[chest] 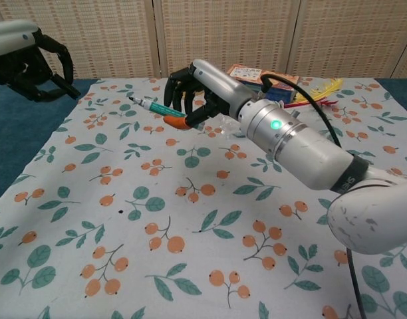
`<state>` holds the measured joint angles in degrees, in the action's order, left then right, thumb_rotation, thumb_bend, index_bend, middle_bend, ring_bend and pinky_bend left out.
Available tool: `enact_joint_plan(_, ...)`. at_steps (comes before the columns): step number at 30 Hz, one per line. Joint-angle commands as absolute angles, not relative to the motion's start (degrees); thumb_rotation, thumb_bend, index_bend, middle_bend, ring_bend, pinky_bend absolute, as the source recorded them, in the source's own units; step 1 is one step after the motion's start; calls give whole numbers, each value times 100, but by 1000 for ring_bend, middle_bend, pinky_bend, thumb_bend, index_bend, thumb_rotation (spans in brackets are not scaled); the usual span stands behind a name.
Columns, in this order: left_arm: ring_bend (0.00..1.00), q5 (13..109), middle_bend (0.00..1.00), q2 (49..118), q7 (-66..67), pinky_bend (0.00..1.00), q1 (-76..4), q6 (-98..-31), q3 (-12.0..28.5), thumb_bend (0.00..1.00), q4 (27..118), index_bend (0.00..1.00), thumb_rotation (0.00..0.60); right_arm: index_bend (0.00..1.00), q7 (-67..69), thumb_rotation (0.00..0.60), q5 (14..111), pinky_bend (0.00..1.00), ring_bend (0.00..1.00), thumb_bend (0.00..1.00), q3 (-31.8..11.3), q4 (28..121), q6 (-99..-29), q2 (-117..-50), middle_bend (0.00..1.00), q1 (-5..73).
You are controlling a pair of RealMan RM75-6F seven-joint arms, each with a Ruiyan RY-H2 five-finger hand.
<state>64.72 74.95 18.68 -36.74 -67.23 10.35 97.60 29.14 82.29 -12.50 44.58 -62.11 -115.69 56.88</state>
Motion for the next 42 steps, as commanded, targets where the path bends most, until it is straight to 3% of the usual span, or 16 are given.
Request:
enact_joint_plan(1,777,6470,813,7783,1792,940,-3581,-6672,882,664,9686,736,600,925,2452,600,8330,182,571,359,-994,5146,-6118,-11089,851,5404)
enact_joint_plan(9,777,7009,760,8650,1787,940,-3444,-6707,411,618,9056,694,600,926,1790,600,8523,181,571,358,-516,5963,-5922,-10592,851,5097)
enact_joint_plan(21,772,7138,543,9198,1634,937,-3506,-6276,335,509,8353,482,600,901,1275,600,8421,181,560,358,-273,6144,-5485,-10469,851,4854)
enact_joint_plan(23,758,7174,491,9208,1625,929,-3508,-6232,322,500,8303,418,600,825,1249,600,8375,181,533,358,-237,6195,-5329,-10427,832,4836)
enact_joint_plan(25,745,7207,423,9210,1628,925,-3506,-6203,313,488,8272,341,600,695,1285,600,8371,178,482,358,-178,6299,-5127,-10331,751,4855)
enact_joint_plan(29,718,7188,253,9182,1651,921,-3492,-6145,322,452,8295,163,600,244,1216,600,8288,129,309,358,-136,6492,-4757,-10141,452,4902)
enact_joint_plan(32,703,7135,156,9142,1701,921,-3482,-6123,360,428,8375,65,600,63,1087,600,8177,112,249,357,-194,6680,-4655,-10022,349,4891)
enact_joint_plan(39,687,7058,78,8929,1751,919,-3448,-6077,410,408,8674,2,600,0,646,600,7838,108,193,277,-361,7329,-4580,-9571,249,4795)
enact_joint_plan(42,586,7235,62,8571,1469,905,-3338,-6298,484,406,9100,0,600,0,375,600,7569,64,109,224,-429,8015,-4547,-8999,168,4701)
